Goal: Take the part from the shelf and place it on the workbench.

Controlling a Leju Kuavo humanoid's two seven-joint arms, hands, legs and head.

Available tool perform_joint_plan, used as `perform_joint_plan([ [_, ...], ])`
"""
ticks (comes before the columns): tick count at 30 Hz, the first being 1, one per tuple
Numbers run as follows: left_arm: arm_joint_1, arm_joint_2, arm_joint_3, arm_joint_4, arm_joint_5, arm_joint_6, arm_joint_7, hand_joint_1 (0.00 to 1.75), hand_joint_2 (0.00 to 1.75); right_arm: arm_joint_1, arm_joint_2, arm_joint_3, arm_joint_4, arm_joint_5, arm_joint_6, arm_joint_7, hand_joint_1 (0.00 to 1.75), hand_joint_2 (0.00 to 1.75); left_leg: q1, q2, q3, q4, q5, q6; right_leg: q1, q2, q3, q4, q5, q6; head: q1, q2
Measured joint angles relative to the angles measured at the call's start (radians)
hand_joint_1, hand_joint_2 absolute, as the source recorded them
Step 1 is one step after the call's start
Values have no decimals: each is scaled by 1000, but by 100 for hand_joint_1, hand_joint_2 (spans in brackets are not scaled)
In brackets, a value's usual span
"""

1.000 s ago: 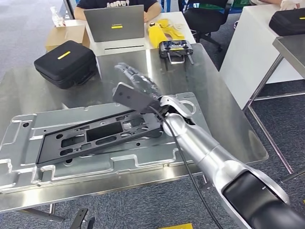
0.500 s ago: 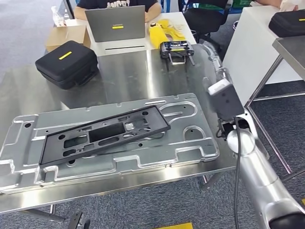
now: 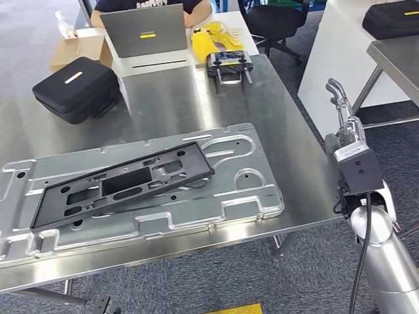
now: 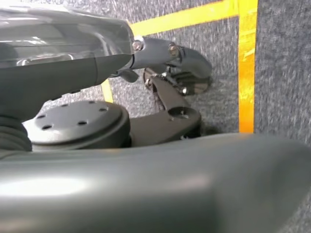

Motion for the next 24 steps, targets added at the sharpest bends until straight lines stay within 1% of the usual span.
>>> perform_joint_plan([
  [1, 1, 1, 0, 0, 0, 0, 0, 0, 0, 10, -4, -7, -9, 0, 0, -2, 0, 0, 0, 1, -17, 43, -32, -3, 1, -2, -3, 0, 2, -5, 0, 0],
  [3, 3, 1, 0, 0, 0, 0, 0, 0, 0, 33, -10, -22, -26, 0, 0, -6, 0, 0, 0, 1, -64, 166, -98, -4, 6, -8, -9, 0, 7, -14, 0, 0],
  [4, 5, 2, 0, 0, 0, 0, 0, 0, 0, 43, -12, -28, -32, 0, 0, -9, 0, 0, -2, 2, -82, 215, -115, -1, 10, -10, -13, 0, 10, -19, 0, 0],
  [5, 7, 2, 0, 0, 0, 0, 0, 0, 0, 53, -13, -33, -38, 0, 0, -11, 0, 0, -4, 2, -85, 232, -113, 6, 16, -12, -17, 0, 13, -24, 0, 0],
  [6, 8, 2, 0, 0, 0, 1, 0, 0, 0, 61, -14, -38, -45, 0, 1, -13, 0, 0, -9, 2, -72, 213, -93, 16, 22, -12, -21, 0, 17, -29, 0, 0],
  [7, 9, 2, 0, 0, 0, 1, 0, 0, 0, 67, -15, -43, -51, 0, 1, -14, 0, 0, -17, 2, -42, 160, -61, 31, 28, -12, -25, -1, 22, -34, 0, 0],
  [8, 8, 4, 0, 0, 0, 2, 0, 0, 0, 70, -15, -49, -58, 0, 2, -16, 0, 0, -28, 2, -4, 89, -32, 51, 32, -12, -28, -1, 28, -37, 0, 0],
  [9, 7, 7, 0, 0, 0, 2, 0, 0, 0, 72, -16, -54, -64, 0, 2, -18, 0, 0, -37, 4, 28, 28, -11, 69, 35, -12, -30, -3, 34, -37, 1, 0],
  [10, 6, 9, 0, 0, 0, 2, -1, 0, 0, 75, -16, -58, -69, 0, 2, -19, 0, 0, -46, 6, 50, -15, 3, 80, 34, -12, -31, -5, 41, -34, 1, 0],
  [11, 5, 11, 0, 0, 0, 3, -1, 0, 0, 78, -17, -61, -73, 0, 3, -21, 0, 0, -52, 8, 58, -34, 9, 87, 31, -13, -31, -9, 49, -30, 2, 0],
  [13, 5, 13, 0, 0, 0, 4, -2, 0, 0, 85, -18, -65, -81, 0, 5, -23, 0, 0, -58, 8, 50, -42, 29, 87, 26, -15, -31, -22, 71, -18, 1, 0],
  [14, 4, 14, 0, 0, 0, 5, -2, 0, 0, 88, -18, -67, -87, 0, 6, -24, 0, 0, -56, 8, 47, -52, 44, 88, 25, -15, -32, -29, 79, -14, 1, 0],
  [15, 4, 16, 0, 0, 0, 5, -2, 0, 0, 91, -19, -71, -91, 0, 6, -25, 0, 0, -52, 9, 40, -64, 62, 87, 26, -13, -35, -32, 73, -9, 1, 0],
  [16, 3, 18, 0, 0, 0, 6, -3, 0, 0, 93, -20, -76, -96, 0, 7, -27, 0, 0, -48, 10, 31, -76, 81, 86, 27, -9, -41, -22, 48, -6, 1, 0],
  [17, 2, 18, 0, 0, 0, 6, -3, 0, 0, 97, -22, -80, -98, 0, 8, -28, 0, 0, -44, 12, 19, -85, 99, 85, 28, -5, -50, 8, 5, -3, 2, 0],
  [18, 2, 17, 0, 0, 0, 6, -3, 0, 0, 103, -23, -82, -101, 0, 10, -30, 0, 0, -44, 13, 3, -86, 113, 84, 29, -2, -59, 56, -47, 0, 2, 0],
  [19, 3, 17, 0, 0, 0, 6, -3, 0, 0, 111, -23, -85, -104, 0, 11, -32, 0, 0, -43, 14, -13, -85, 124, 85, 29, -1, -68, 115, -89, 2, 3, 0],
  [20, 4, 17, 0, 0, 0, 6, -3, 0, 0, 121, -23, -86, -107, 0, 13, -34, 0, 0, -43, 15, -29, -84, 135, 84, 29, -1, -72, 168, -111, 5, 3, 0],
  [21, 5, 17, 0, 0, 1, 6, -3, 0, 0, 131, -23, -88, -111, 0, 16, -36, 0, 0, -43, 15, -45, -82, 146, 84, 29, -1, -65, 202, -109, 9, 3, 0],
  [22, 5, 17, 0, 0, 2, 6, -3, 0, 0, 140, -23, -89, -115, 0, 19, -40, 0, 0, -43, 16, -60, -79, 156, 83, 29, -1, -43, 202, -88, 11, 3, 0],
  [23, 5, 17, 0, 0, 3, 7, -4, 0, 0, 149, -24, -90, -121, 0, 23, -43, 0, 0, -43, 16, -75, -75, 164, 81, 29, -1, -4, 168, -60, 12, 3, 0],
  [24, 5, 17, 0, 0, 4, 7, -4, 0, 0, 158, -24, -92, -128, 0, 26, -48, 0, 0, -44, 16, -88, -69, 171, 78, 29, -1, 51, 104, -41, 11, 3, 0],
])
